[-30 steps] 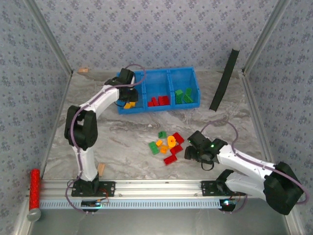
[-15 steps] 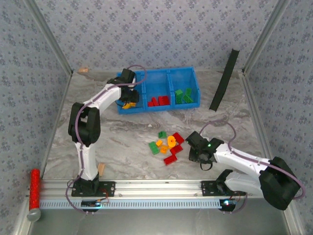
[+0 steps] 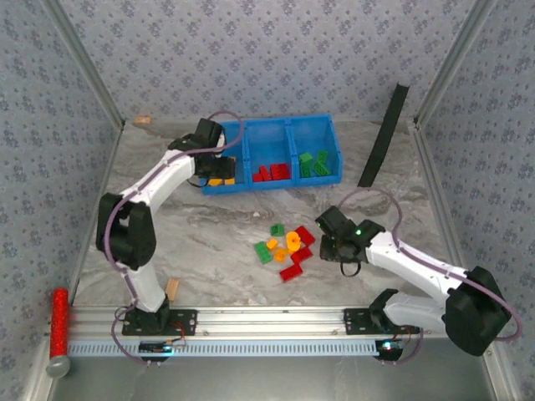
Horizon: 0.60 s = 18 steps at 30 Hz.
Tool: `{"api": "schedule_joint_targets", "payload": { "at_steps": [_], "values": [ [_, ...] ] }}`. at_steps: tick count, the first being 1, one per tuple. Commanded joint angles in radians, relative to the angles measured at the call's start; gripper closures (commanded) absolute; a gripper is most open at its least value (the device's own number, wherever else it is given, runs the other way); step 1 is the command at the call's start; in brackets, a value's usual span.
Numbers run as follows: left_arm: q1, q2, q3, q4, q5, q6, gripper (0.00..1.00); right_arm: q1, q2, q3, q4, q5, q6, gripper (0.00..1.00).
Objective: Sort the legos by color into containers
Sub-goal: Pick up the lego from the bottom-right of the table, then place the lego in the container.
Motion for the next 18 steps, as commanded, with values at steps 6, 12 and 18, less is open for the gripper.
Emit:
{"api": "schedule_joint_targets", "payload": {
  "at_steps": [6,12,18],
  "values": [
    [-0.125,-0.240,-0.270,-0.022,0.088,-0.128,0.41,-0.021,0.194,0.318,-0.048,0.048,-0.265,0.75],
    [-0.253,-0.333,-0.481,0.092,0.169,-0.327,0.40,-0.041,0.425,0.656,0.014,0.052,-0.453,0.75],
    [-0.368,-0.350,-0.555,0.171,0.168,-0.463,0.40,-0.051,0.691,0.975,0.056,0.006,-0.562,0.76]
  ]
}}
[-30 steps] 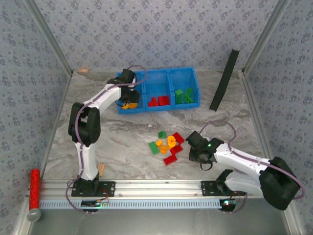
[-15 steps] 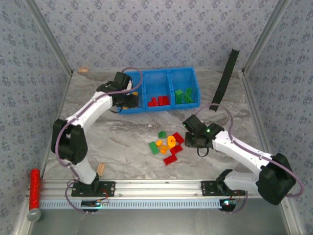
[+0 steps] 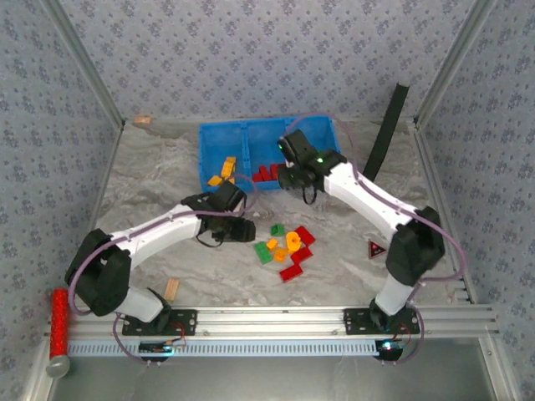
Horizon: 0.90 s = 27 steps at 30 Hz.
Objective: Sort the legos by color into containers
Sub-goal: Place the lego in the container.
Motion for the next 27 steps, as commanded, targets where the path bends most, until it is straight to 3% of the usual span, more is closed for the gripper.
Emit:
{"api": "schedule_joint_targets", "payload": {
  "at_steps": [1,12,19,27],
  "values": [
    [-0.039,-0.038,-0.008,0.075,0.014,-0.107,0.40,-0.013,0.147,0.164,0.011,-0.034,-0.105,0.76],
    [-0.139,0.036,0.035,0.057,-0.108,0.009,0.40,-0.054,0.584,0.624,-0.095,-0.141,-0.143,0.76],
    [-0.201,0.148,0.142,0.019,-0.185,0.111,0.40,-0.079,0.669,0.691,-0.108,-0.178,-0.142,0.74],
    [-0.268,0.270,0.248,-0.033,-0.226,0.177,0.40,-0.094,0.677,0.691,-0.115,-0.200,-0.147,0.64]
  ]
}}
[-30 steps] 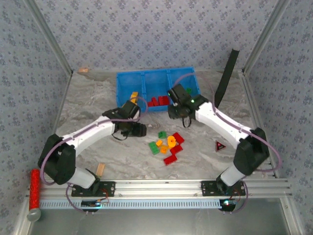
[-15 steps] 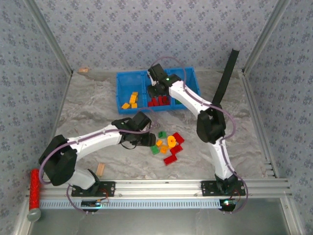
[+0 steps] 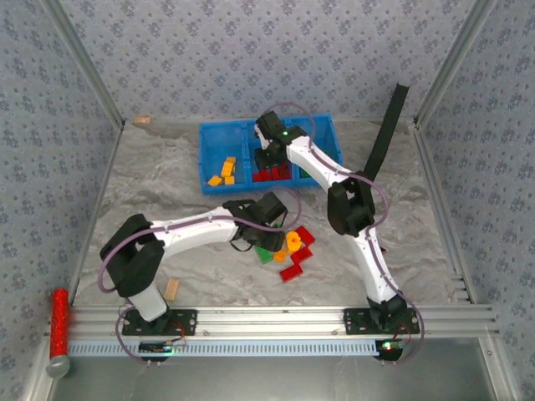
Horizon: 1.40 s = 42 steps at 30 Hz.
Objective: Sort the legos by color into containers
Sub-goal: Place the lego in the container, then pick up the lego from the middle-left of the table.
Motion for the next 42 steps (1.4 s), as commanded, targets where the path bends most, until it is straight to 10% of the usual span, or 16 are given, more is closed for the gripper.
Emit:
{"api": "schedule_joint_targets", "payload": {
  "at_steps": [1,25,42],
  "values": [
    [-0.026,0.043,0.051,-0.062,-0.034,0.050,0.40,-0.005,0.014,0.036,-0.027,-0.025,-0.023,0.63],
    [-0.038,0.186,0.106,-0.050,-0.038,0.087,0.50,-0.007,-0.268,-0.149,-0.009,-0.011,-0.056,0.33],
    [0.045,0.132,0.088,-0.051,0.007,0.093,0.76,0.005,-0.988,-0.905,-0.016,0.108,0.198,0.26]
  ]
}}
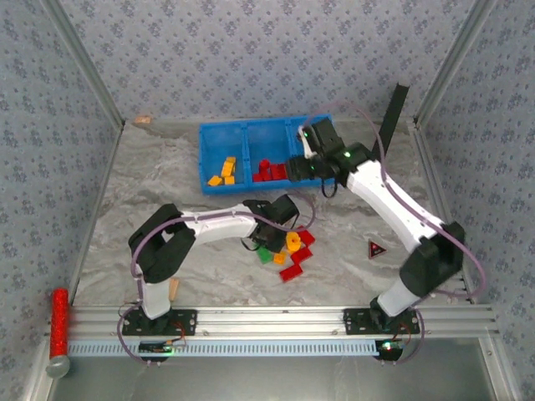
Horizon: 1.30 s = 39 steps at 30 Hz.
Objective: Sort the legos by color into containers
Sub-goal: Pick up the lego from the middle-left of the table, then place the lego in the container.
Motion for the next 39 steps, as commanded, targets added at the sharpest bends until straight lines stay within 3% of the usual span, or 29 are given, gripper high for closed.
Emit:
{"api": "schedule_joint_targets", "payload": {
  "at_steps": [1,9,14,21,30,39],
  "values": [
    [0.045,-0.061,-0.005,-0.033,0.003,0.018,0.76,0.028,-0.154,-0.194,-0.042,0.006,0.154,0.25],
    [0.152,-0.189,0.050,-0.054,0.008,0.078,0.77,0.235,-0.510,-0.628,-0.009,-0.020,0.509,0.21],
    [0.230,-0.236,0.087,-0.040,0.008,0.117,0.77,0.405,-0.564,-0.759,0.071,0.038,0.613,0.08],
    [0.368,-0.237,0.134,-0.005,-0.033,0.158,0.77,0.580,-0.442,-0.796,0.232,0.082,0.566,0.03],
    [0.496,-0.152,0.222,0.015,-0.112,0.183,0.77,0.646,-0.163,-0.702,0.217,0.154,0.504,0.00],
    [0.553,-0.027,0.324,-0.001,-0.118,0.212,0.78,0.649,-0.027,-0.652,0.216,0.167,0.467,0.00]
  ]
}}
